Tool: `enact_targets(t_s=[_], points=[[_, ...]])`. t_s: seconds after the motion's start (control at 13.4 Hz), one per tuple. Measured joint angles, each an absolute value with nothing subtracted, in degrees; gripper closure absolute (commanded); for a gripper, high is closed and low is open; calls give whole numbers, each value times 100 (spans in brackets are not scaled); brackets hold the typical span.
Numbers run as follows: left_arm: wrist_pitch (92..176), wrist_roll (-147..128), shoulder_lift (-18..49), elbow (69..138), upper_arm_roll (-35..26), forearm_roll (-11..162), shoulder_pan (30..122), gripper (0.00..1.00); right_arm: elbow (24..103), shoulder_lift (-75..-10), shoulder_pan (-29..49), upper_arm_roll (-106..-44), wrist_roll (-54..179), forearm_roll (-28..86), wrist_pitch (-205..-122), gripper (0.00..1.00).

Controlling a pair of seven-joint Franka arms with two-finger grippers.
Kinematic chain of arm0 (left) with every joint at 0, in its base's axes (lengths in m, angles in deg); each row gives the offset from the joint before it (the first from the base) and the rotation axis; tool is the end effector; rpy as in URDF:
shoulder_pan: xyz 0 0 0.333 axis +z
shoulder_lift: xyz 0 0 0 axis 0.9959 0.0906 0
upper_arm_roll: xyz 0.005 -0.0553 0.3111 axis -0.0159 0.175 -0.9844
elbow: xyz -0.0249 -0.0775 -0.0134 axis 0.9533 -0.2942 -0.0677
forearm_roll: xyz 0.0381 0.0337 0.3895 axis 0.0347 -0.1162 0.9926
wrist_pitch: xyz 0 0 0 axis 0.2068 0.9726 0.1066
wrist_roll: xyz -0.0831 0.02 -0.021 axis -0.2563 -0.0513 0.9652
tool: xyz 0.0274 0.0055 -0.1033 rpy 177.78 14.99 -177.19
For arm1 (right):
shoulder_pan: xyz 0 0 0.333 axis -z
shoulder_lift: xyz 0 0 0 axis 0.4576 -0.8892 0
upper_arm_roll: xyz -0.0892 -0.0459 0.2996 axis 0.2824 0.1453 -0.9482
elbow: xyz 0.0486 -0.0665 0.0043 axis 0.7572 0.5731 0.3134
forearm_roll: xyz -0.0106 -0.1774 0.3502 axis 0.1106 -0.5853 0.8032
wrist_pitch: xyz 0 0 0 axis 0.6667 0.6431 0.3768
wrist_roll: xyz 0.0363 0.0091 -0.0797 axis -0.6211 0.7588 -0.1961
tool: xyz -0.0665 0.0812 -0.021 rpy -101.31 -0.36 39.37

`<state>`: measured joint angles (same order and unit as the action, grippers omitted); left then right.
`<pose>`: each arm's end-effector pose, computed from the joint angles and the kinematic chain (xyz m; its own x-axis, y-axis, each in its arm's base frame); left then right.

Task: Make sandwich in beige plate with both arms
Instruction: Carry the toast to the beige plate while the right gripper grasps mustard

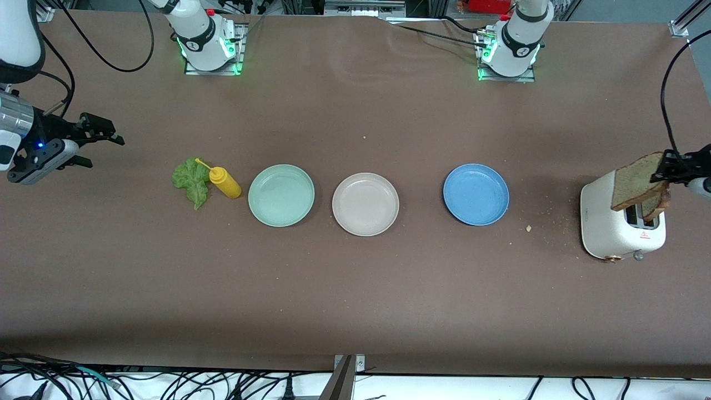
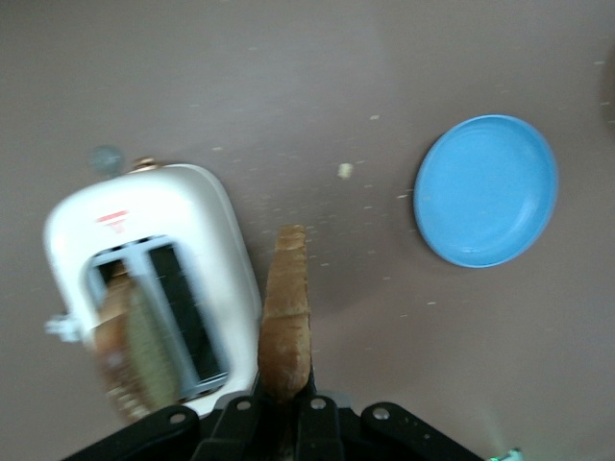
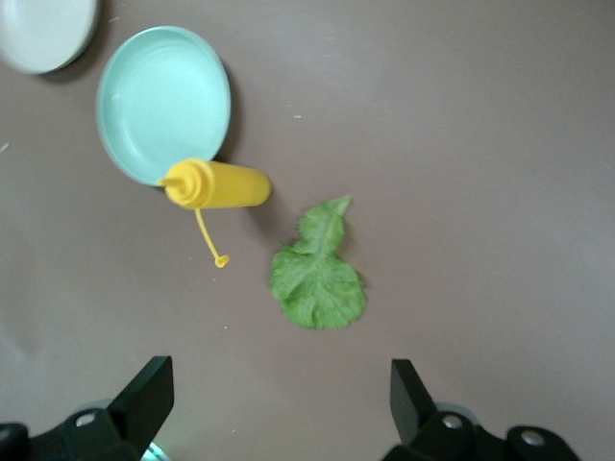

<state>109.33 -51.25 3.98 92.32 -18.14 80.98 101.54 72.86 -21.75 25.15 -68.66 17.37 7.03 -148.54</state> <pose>0.6027 0.1285 0.4936 0.9138 -0.3921 -0.1058 -0.3716 -0.9124 0.1718 0.5509 -0.0714 0.4615 0.8078 0.5874 0.0493 0.5745 -0.7657 -0.2893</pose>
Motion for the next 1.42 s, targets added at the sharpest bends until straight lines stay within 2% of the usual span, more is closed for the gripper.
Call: enact_targets(t_s=[0.22, 0.52, 0.75, 1.12, 1.42], points=[[10689, -4361, 542, 9233, -1806, 7558, 9689, 100, 7449, -2509, 2522, -6638, 411, 1368, -14942, 0], [10637, -3513, 990, 9236, -1788, 6527, 8821, 100, 7500, -3252, 2567, -6610, -1369, 2537, -14982, 0], [10636, -3420, 1329, 9233, -1787, 5890, 8507, 100, 7502, -3776, 2717, -6605, -2763, 3144, -14932, 0], [10638, -3180, 1861, 9231, -1791, 4793, 8019, 100, 7475, -4729, 2883, -6600, -5625, 4662, -14382, 0], [10830, -2996, 2495, 8899, -1792, 4154, 7525, 100, 7133, -5346, 2882, -6616, -6829, 4952, -14219, 0]])
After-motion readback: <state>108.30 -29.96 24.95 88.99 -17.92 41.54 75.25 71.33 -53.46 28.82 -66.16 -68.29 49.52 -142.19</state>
